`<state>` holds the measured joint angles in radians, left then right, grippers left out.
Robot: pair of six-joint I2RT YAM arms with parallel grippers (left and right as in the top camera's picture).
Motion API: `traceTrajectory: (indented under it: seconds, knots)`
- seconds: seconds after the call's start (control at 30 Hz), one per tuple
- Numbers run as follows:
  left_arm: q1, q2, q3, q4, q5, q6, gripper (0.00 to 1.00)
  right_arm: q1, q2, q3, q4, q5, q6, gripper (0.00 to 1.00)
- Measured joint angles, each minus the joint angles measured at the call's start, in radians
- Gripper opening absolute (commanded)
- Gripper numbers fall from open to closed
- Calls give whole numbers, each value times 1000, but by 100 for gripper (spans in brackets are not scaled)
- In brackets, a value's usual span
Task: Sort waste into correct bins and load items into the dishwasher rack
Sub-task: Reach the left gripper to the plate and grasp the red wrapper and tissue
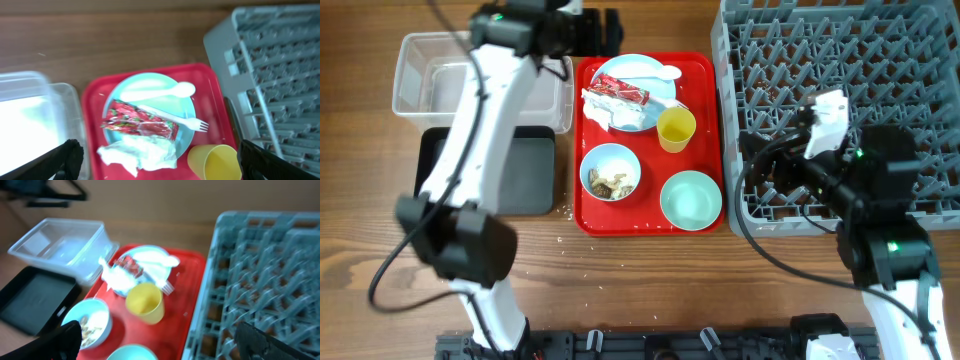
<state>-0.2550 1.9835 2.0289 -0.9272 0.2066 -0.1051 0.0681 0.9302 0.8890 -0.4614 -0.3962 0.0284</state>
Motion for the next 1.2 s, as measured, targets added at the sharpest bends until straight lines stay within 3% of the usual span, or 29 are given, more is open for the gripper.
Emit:
traceTrajectory:
  seconds: [0.27, 0.43, 0.5, 0.57, 0.7, 0.97, 1.0, 1.03, 1.2]
  knots:
    - [-101, 164, 10, 11, 32, -30, 98, 0, 96, 1, -68, -114, 14, 100]
    - [-106, 274, 16, -10, -148, -378, 93, 0, 101, 1, -79, -128, 84, 100]
    - [-105, 310, 16, -19, -174, -457, 91, 0, 101, 1, -91, -128, 92, 100]
    - [-105, 338, 16, -27, -185, -501, 81, 0, 101, 1, -102, -128, 100, 100]
    - [-105, 366, 16, -38, -195, -536, 62, 0, 101, 1, -103, -128, 103, 100]
    - [-105, 384, 12, -82, -206, -545, 63, 0, 101, 1, -103, -128, 103, 100]
    - [-105, 387, 11, -74, -208, -545, 60, 0, 101, 1, -103, -128, 103, 100]
    - [-105, 396, 10, -67, -209, -545, 50, 0, 101, 1, -103, -128, 103, 100]
    - [-105, 436, 5, -57, -213, -555, 18, 0, 101, 1, -104, -128, 103, 100]
